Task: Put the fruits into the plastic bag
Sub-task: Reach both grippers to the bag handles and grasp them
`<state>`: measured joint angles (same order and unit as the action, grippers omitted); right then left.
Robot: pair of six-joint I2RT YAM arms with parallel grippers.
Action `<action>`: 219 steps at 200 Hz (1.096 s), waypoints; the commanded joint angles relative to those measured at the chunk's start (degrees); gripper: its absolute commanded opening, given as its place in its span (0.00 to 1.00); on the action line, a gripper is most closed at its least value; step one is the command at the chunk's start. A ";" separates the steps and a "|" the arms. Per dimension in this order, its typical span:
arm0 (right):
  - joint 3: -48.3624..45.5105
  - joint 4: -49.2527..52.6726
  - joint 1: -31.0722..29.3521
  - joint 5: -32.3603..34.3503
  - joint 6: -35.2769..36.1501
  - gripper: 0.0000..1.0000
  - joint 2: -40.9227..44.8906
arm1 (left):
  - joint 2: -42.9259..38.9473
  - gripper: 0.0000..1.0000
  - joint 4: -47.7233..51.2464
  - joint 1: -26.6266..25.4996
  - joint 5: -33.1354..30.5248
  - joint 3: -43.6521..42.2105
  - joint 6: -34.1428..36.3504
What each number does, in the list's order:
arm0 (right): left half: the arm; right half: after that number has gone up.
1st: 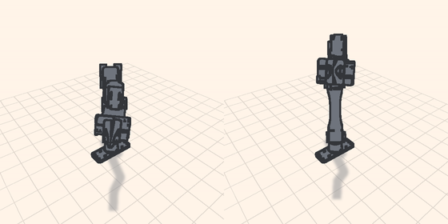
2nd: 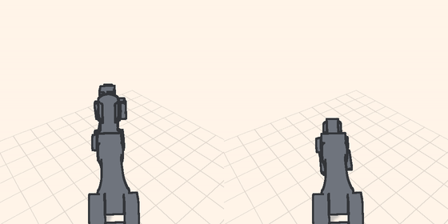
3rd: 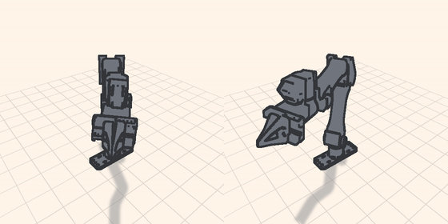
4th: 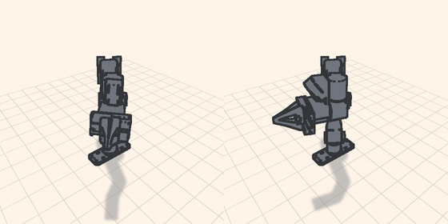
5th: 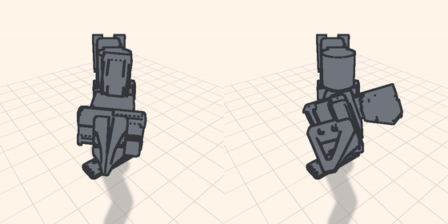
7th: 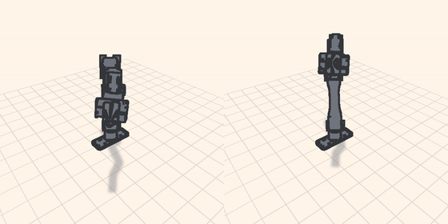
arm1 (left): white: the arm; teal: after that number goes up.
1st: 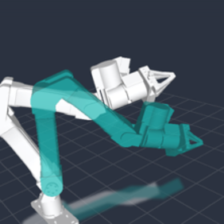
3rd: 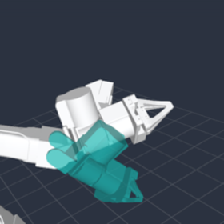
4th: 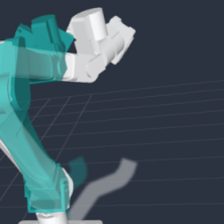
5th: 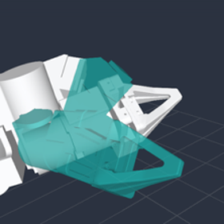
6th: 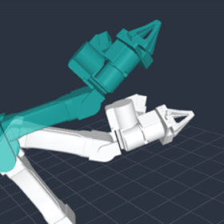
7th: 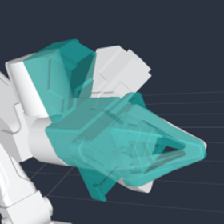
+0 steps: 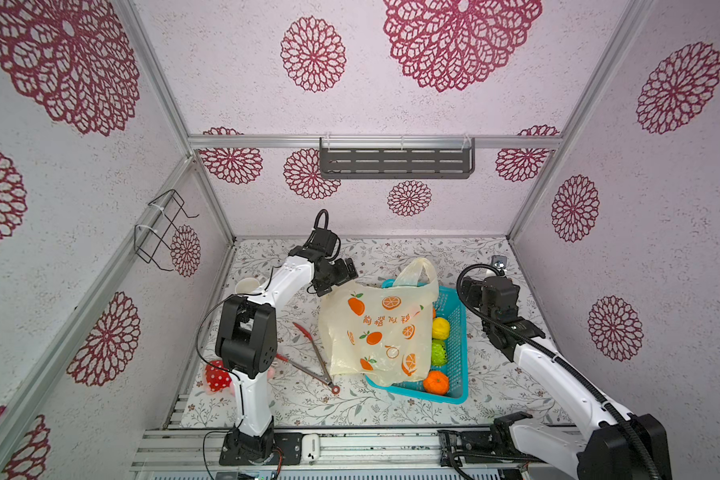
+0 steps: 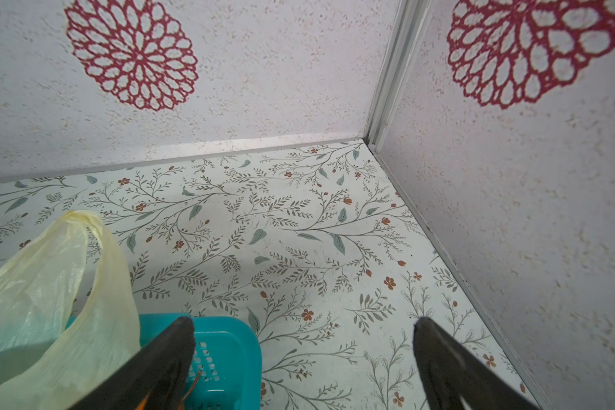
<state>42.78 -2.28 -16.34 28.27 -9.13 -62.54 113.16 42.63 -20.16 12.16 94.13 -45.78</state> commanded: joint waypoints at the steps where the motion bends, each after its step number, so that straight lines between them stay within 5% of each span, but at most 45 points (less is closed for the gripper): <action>1: -0.40 -0.42 -0.23 0.56 2.00 0.98 2.49 | 2.67 0.92 1.88 -0.69 -0.33 1.31 -1.30; 64: -1.41 -1.15 -0.24 -0.57 2.09 0.98 4.25 | 8.68 0.70 5.43 -1.37 -0.14 7.36 -0.08; 93: -0.28 -0.31 -0.28 -0.41 2.45 0.98 4.41 | 9.06 0.18 5.62 -2.31 -1.40 10.00 1.73; 112: 0.93 0.36 -0.27 -0.45 2.51 0.98 4.40 | 6.74 0.01 3.87 -2.77 -4.75 11.17 3.50; 147: 3.12 2.17 -0.27 -2.20 2.49 0.98 4.11 | -4.64 0.00 -5.13 -2.61 -10.71 12.18 9.78; 219: 11.43 6.50 -0.43 -12.95 -0.44 0.98 1.73 | -25.88 0.00 -31.96 -2.93 -8.06 6.54 27.88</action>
<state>50.61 2.90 -16.34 20.47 -7.68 -60.29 90.85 21.76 -22.85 2.92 103.98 -25.69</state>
